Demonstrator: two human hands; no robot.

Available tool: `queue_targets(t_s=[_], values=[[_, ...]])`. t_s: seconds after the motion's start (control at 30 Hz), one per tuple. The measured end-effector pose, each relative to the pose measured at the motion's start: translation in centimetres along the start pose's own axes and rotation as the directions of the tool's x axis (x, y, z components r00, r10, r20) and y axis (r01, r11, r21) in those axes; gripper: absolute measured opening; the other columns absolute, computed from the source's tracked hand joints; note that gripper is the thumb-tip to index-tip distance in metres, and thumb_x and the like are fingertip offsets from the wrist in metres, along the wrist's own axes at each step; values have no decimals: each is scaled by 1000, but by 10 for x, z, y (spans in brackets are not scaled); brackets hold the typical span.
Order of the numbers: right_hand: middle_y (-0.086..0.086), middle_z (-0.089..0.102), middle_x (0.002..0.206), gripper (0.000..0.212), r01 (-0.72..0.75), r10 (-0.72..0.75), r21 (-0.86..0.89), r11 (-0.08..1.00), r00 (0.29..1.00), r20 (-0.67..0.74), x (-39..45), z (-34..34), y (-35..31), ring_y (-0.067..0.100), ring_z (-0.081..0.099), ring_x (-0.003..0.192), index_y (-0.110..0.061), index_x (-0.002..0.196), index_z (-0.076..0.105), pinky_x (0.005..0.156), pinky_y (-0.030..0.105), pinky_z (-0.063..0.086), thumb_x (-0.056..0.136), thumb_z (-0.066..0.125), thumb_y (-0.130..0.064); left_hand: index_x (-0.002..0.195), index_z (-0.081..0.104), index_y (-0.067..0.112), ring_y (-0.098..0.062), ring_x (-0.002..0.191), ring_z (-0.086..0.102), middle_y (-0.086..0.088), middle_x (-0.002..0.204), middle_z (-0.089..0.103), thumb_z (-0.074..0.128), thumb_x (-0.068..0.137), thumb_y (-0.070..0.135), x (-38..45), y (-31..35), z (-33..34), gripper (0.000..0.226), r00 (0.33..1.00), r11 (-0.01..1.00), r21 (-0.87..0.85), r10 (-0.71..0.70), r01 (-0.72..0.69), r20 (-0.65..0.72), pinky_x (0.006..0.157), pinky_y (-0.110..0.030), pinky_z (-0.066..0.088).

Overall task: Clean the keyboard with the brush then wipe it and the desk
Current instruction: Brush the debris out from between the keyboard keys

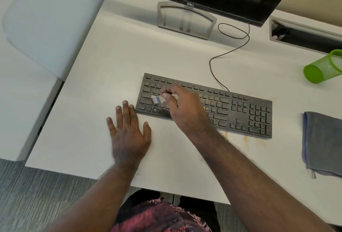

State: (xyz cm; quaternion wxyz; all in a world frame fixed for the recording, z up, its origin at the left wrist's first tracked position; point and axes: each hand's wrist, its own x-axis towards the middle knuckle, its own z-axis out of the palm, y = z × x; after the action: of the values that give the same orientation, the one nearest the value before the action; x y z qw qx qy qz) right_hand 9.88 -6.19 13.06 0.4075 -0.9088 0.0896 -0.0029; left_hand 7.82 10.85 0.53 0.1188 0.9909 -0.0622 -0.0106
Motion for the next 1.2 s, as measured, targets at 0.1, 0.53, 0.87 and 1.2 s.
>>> queue_targets(t_s=[0.1, 0.53, 0.87, 1.2], values=[[-10, 70, 89, 14, 6, -3, -42, 999, 998, 65, -3, 5, 1, -8, 52, 53, -25, 105, 67, 45, 10, 35, 99, 55, -25, 158, 28, 1, -32, 157, 13, -13, 170, 16, 31, 97, 45, 1, 0, 0, 76, 1000, 1000, 0, 0, 0, 1, 125, -61, 10], [-10, 72, 95, 12, 19, -12, -56, 998, 991, 135, -5, 7, -1, -1, 56, 59, -30, 103, 68, 56, 27, 53, 97, 57, -27, 157, 30, 0, -33, 156, 15, -14, 169, 18, 33, 96, 44, 1, -1, 2, 75, 1000, 1000, 2, 3, -3, -13, 124, -61, 11], [-9, 69, 89, 16, -44, 44, -44, 998, 999, -2, -1, -5, 2, -13, 50, 53, -19, 107, 67, 43, 8, 34, 100, 53, -23, 157, 31, 1, -33, 156, 15, -13, 169, 18, 32, 97, 45, 1, 0, 2, 75, 1000, 1000, -1, -5, 5, -5, 124, -61, 12], [-11, 63, 77, 17, -87, 84, -38, 996, 994, -73, 2, -2, -1, -6, 47, 45, -22, 107, 65, 38, 12, 30, 101, 50, -26, 158, 28, 1, -32, 157, 13, -13, 170, 15, 31, 97, 45, 1, 0, 2, 75, 1000, 1000, 2, -6, 6, 10, 124, -61, 10]])
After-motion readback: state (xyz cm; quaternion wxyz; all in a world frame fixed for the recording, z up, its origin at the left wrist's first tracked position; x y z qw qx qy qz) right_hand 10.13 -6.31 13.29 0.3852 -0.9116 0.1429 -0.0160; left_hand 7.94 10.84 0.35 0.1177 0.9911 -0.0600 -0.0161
